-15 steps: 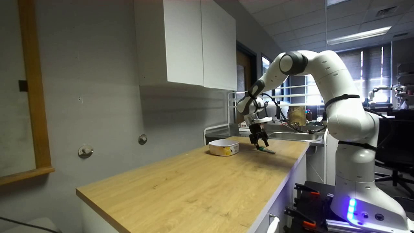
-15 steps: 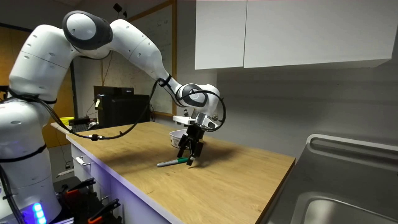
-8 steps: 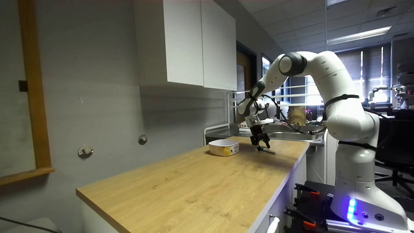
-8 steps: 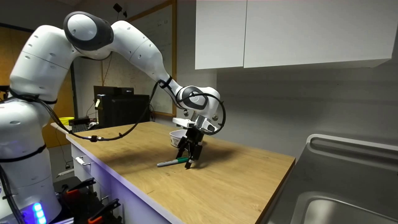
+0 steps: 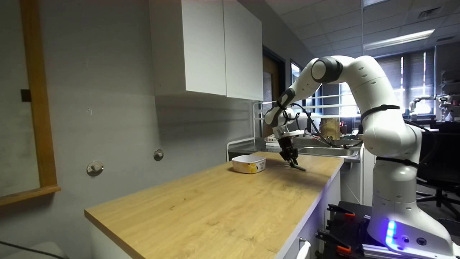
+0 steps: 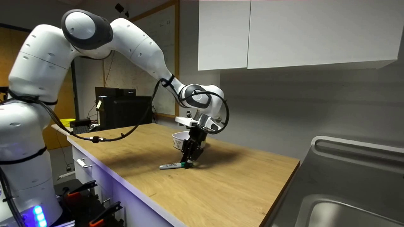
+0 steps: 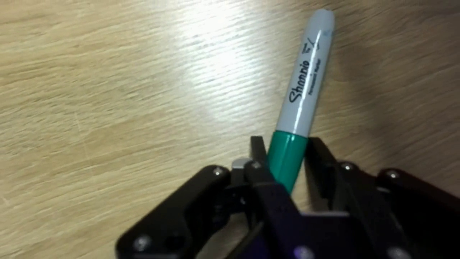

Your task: Put the marker in the bowl

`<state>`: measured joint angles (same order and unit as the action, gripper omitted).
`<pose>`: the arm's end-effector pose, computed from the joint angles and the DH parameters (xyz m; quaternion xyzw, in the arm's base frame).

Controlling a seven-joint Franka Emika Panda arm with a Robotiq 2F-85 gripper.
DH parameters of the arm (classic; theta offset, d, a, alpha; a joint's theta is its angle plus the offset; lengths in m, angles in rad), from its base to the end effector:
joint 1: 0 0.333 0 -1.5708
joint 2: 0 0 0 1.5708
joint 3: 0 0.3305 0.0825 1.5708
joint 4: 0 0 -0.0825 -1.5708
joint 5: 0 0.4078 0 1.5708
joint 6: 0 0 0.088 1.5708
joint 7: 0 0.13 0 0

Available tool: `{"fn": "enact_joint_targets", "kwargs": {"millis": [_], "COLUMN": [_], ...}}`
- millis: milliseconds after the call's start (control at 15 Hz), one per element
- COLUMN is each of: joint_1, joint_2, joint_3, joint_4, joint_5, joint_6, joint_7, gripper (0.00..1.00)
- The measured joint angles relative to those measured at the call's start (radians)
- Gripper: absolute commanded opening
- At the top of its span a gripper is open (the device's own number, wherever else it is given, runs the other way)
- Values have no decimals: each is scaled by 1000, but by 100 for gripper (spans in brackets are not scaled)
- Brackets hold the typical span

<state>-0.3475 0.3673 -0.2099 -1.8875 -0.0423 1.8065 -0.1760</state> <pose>0.4978 -0.3119 0.2677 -0.9580 0.1770 0.2244 0.0251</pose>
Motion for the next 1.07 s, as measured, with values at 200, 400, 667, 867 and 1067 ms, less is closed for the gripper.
{"fn": "enact_joint_targets", "kwargs": {"millis": [200, 400, 667, 867, 1067], "joint_1": [0, 0, 9, 33, 71], "joint_2": [-1, -1, -8, -51, -131], "joint_3": [0, 0, 0, 5, 9], "joint_4": [0, 0, 0, -4, -16], "joint_5": [1, 1, 1, 0, -2], "joint_6": [-5, -6, -7, -7, -10], "joint_7": [0, 0, 0, 0, 4], "gripper": [11, 11, 11, 11, 11]}}
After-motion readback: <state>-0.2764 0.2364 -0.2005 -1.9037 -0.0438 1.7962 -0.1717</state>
